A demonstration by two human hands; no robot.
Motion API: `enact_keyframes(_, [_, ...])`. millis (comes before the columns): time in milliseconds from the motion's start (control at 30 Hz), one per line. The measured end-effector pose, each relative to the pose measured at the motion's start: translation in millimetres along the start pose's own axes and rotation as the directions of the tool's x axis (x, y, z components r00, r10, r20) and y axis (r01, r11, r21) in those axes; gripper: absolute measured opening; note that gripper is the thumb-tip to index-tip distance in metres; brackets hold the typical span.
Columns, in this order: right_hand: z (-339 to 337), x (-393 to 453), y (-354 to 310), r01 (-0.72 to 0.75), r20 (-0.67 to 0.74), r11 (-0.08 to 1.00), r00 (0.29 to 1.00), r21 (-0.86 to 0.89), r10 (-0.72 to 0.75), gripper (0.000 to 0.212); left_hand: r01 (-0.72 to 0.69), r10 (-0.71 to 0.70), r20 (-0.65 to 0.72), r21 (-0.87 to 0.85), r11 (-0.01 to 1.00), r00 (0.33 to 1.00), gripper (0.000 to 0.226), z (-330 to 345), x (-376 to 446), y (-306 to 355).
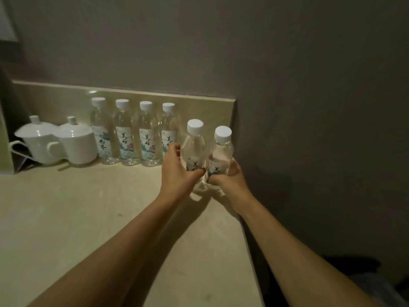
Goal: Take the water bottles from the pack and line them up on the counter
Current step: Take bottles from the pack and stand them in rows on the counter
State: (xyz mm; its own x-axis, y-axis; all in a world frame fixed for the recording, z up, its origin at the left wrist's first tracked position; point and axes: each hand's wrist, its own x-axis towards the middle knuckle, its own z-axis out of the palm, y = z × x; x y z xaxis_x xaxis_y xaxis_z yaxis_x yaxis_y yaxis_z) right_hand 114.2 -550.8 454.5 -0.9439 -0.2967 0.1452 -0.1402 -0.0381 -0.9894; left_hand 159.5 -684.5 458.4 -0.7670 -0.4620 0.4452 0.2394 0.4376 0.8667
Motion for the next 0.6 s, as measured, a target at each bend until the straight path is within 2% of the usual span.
enact_keyframes(133, [1.0,2.1,-0.6,-0.071,-0.04,0.997,0.997,-0.001,0.071,0.056,0.015,-0.016,0.068,0.004,1.0,0.998,0.068,-2.6,7.9,-4.5])
enact_keyframes(300, [2.1,12.2,0.0,-0.157,-0.083,0.987,0.984,0.031,0.159,0.053,0.023,-0.024,0.078,0.009,1.0,0.997,0.067,-1.4,12.3,-10.6])
enact_keyframes(367, [-0.5,18.1,0.6,-0.201,-0.074,0.978,0.976,0.053,0.204,0.059,0.011,-0.013,0.069,0.027,1.0,0.998,0.065,0.7,13.6,-11.1])
enact_keyframes(467, [-3.2,23.6,2.5,-0.251,-0.066,0.967,0.965,0.037,0.253,0.068,-0.011,0.003,0.063,0.122,0.992,0.998,0.065,2.0,16.5,-12.9])
enact_keyframes(600, [-4.8,27.5,7.1,-0.178,-0.027,0.983,0.984,-0.048,0.177,0.06,-0.014,-0.013,0.086,0.307,0.952,0.996,0.061,-2.5,17.5,-14.7])
